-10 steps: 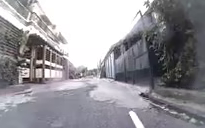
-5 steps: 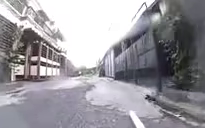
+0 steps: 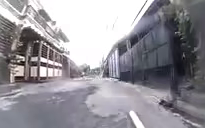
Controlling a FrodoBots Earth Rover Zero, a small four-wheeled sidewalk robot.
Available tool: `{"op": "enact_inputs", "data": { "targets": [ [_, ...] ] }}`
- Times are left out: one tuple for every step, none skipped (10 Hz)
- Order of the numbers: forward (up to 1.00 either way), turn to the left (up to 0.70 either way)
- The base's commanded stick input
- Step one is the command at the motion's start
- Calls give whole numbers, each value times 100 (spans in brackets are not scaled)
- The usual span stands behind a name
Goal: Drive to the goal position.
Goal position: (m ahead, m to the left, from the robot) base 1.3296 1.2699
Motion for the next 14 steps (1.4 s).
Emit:
{"op": "enact_inputs", "data": {
  "targets": [
    [85, -5],
    [85, -9],
    [85, -12],
    [85, -16],
    [85, -20],
    [85, -24],
    [85, -28],
    [85, -32],
    [85, -33],
    [85, -33],
    [85, -32],
    [85, -28],
    [85, -17],
    [85, -6]
  ]
}}
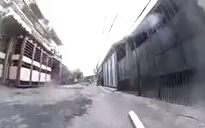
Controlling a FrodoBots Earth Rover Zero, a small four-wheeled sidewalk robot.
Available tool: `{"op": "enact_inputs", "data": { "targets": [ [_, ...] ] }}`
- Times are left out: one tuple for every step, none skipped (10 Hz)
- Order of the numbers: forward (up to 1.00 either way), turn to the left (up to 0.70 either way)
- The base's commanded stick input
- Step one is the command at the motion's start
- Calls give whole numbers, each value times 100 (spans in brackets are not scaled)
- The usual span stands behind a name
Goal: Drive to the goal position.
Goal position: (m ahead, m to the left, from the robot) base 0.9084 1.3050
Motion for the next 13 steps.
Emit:
{"op": "enact_inputs", "data": {
  "targets": [
    [85, 0],
    [85, 0],
    [85, 0],
    [85, 0],
    [85, 0],
    [85, 0],
    [85, 0],
    [85, 0],
    [85, 0],
    [85, 0],
    [85, 0],
    [85, 0],
    [85, 0]
  ]
}}
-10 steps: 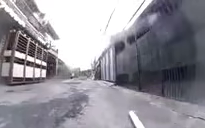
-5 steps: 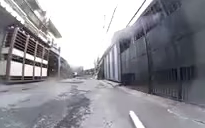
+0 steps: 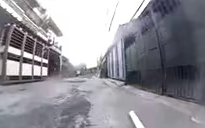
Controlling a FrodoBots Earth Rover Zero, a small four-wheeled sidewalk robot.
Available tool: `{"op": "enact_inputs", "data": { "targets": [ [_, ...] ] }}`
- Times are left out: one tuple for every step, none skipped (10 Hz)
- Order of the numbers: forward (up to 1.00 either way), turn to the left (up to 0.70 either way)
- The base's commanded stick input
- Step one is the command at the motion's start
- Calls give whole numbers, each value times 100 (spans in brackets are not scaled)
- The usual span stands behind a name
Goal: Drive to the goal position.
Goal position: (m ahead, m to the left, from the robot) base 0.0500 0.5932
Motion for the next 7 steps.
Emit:
{"op": "enact_inputs", "data": {
  "targets": [
    [85, 0],
    [85, -1],
    [85, -13],
    [85, -23],
    [85, -32],
    [85, -30],
    [85, -27]
  ]
}}
